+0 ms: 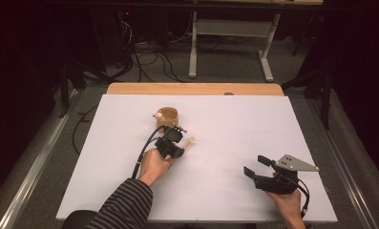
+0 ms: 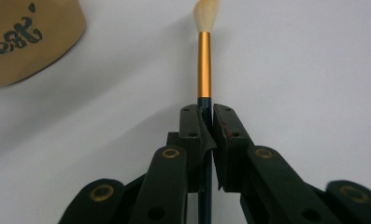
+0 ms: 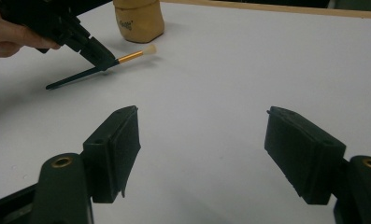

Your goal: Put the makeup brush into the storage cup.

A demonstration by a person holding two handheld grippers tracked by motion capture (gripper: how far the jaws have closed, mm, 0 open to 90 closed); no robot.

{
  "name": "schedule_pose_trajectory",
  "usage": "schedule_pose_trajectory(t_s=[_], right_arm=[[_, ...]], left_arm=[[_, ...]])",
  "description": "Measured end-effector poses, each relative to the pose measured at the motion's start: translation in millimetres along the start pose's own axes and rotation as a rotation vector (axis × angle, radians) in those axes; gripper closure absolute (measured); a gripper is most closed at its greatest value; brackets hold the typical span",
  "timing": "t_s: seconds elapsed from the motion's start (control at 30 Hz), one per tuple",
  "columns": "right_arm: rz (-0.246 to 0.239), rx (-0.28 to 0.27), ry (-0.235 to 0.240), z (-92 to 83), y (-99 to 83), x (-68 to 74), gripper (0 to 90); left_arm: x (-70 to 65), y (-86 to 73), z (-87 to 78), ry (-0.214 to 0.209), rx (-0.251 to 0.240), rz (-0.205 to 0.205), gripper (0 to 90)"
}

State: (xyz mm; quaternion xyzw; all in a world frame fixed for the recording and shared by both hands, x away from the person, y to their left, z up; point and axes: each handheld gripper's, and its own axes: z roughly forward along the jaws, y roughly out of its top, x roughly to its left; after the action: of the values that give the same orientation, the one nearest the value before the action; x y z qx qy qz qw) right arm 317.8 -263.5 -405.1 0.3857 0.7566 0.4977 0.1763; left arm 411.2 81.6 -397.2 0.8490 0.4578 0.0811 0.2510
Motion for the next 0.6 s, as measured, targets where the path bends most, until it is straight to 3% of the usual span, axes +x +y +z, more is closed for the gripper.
schedule_pose_trajectory(t_s=[0.23,0.6], right_arm=[[-0.001,-0.005,0.0,-1.5,-0.3,0.6,28.4],[-0.003,0.001,0.001,-1.1,-0.3,2.2,28.4]], left_arm=[[-2.7,-0.8,-11.2,-0.03,-0.041,0.025,83.0],[5.5,-3.1,-30.8,-0.094,-0.119,0.02,83.0]])
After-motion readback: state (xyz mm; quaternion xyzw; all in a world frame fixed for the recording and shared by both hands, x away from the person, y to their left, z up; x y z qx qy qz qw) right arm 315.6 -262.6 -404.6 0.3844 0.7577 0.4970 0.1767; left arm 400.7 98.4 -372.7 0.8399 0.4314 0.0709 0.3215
